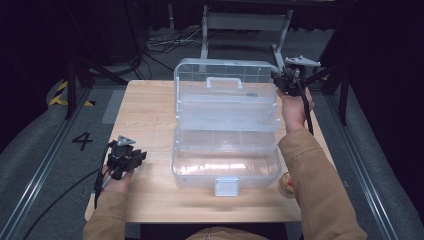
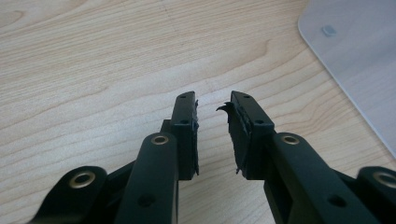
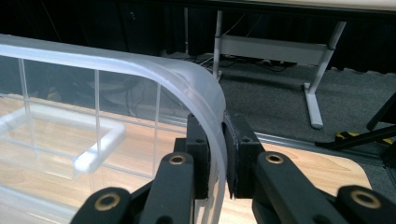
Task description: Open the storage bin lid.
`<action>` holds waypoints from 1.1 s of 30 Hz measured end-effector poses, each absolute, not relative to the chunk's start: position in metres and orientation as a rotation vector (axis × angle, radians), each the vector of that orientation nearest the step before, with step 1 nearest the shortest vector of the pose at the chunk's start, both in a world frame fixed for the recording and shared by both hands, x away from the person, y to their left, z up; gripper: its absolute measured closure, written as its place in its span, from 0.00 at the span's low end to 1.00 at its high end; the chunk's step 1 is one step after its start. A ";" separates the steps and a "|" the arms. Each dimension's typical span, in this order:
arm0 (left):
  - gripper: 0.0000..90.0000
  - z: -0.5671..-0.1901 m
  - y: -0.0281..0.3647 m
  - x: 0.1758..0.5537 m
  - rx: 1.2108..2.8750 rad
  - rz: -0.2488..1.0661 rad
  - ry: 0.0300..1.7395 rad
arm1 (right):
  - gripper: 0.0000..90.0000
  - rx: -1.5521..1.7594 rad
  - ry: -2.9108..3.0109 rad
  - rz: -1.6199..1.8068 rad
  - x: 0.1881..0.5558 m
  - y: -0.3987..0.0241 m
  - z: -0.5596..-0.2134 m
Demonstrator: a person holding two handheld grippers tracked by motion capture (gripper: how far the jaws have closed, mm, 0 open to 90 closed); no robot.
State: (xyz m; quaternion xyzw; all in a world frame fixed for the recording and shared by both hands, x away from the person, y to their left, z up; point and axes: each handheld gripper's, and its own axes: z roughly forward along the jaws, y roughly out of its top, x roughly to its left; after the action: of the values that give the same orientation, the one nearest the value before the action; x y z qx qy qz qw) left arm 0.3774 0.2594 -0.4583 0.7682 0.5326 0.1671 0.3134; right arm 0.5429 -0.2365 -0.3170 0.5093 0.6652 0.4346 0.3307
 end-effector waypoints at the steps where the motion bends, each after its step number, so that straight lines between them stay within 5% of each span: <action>1: 0.80 -0.458 0.260 0.377 2.023 0.439 1.408 | 0.91 1.326 1.739 1.138 0.544 -0.237 -0.318; 33: 0.80 -0.452 0.229 0.365 2.115 0.371 1.215 | 0.90 1.340 1.791 1.134 0.568 -0.239 -0.331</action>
State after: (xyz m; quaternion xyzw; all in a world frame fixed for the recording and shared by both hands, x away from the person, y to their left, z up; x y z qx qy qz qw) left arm 0.3649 0.2287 -0.4515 0.8091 0.4647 0.1417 0.3307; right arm 0.5678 -0.2393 -0.3307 0.5076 0.6786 0.4298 0.3116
